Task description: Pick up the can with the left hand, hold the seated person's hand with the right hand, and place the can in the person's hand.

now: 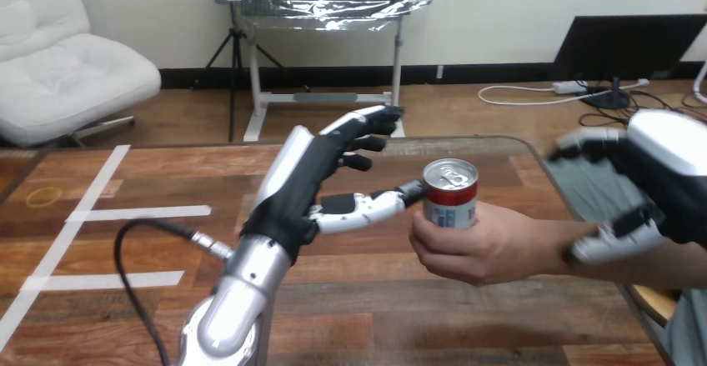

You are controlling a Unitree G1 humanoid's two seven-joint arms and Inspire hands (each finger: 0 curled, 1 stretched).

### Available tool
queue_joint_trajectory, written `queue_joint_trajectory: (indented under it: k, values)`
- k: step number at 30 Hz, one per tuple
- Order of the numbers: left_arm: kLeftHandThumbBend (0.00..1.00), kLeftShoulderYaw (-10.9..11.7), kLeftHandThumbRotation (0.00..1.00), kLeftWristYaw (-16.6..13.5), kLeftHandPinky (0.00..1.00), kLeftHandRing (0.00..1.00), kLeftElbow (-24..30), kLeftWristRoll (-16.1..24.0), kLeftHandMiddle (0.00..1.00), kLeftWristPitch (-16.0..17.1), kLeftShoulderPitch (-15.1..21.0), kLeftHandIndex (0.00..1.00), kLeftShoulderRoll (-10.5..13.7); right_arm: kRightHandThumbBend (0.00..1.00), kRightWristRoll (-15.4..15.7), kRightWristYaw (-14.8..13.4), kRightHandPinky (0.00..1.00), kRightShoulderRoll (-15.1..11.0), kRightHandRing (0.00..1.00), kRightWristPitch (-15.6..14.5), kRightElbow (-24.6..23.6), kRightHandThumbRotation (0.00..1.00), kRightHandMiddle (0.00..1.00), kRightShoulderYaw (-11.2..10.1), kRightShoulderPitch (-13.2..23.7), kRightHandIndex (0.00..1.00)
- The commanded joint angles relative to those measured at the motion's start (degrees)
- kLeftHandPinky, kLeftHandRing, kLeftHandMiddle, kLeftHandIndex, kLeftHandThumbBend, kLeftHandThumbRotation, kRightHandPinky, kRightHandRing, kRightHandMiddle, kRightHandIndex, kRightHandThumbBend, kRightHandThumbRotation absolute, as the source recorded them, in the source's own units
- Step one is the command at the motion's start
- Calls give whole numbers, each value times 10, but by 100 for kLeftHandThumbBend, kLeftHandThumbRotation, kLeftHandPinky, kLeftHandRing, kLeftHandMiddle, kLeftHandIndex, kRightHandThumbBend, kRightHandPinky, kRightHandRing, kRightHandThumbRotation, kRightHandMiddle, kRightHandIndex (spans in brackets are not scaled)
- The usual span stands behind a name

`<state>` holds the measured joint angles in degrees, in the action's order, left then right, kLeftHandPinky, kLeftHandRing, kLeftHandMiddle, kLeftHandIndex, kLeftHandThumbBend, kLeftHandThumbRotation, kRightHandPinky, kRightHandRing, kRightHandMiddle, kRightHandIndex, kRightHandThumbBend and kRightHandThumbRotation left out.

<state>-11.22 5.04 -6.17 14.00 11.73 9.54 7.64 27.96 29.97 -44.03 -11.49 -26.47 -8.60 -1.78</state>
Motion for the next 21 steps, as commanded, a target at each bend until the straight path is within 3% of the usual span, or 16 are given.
queue_joint_trajectory:
  k: [1, 6, 7, 13, 14, 21]
  values:
    - [72, 35, 32, -36, 72, 79, 32, -29, 81, 46, -11, 80, -18, 70, -49, -102, 60, 105, 72, 28, -97, 0, 76, -61, -12, 72]
    - [69, 45, 31, -55, 73, 78, 33, -56, 80, 74, -30, 79, -43, 59, -63, -183, 58, 182, 71, 52, -120, 0, 74, -43, -35, 69]
    - [68, 46, 31, -58, 74, 78, 33, -67, 80, 85, -36, 79, -51, 57, -63, -204, 58, 205, 71, 56, -128, 0, 74, -34, -42, 69]
    - [58, 45, 30, -64, 75, 79, 33, -97, 81, 128, -60, 80, -71, 38, -64, -279, 59, 291, 73, 82, -143, 0, 76, 10, -72, 71]
    - [55, 44, 32, -65, 75, 79, 34, -100, 82, 132, -63, 81, -74, 31, -63, -290, 59, 303, 74, 86, -145, 0, 77, 18, -76, 71]
    - [49, 40, 35, -70, 74, 80, 29, -112, 83, 175, -82, 81, -86, 16, -51, -349, 58, 361, 74, 132, -133, 0, 80, 63, -96, 73]
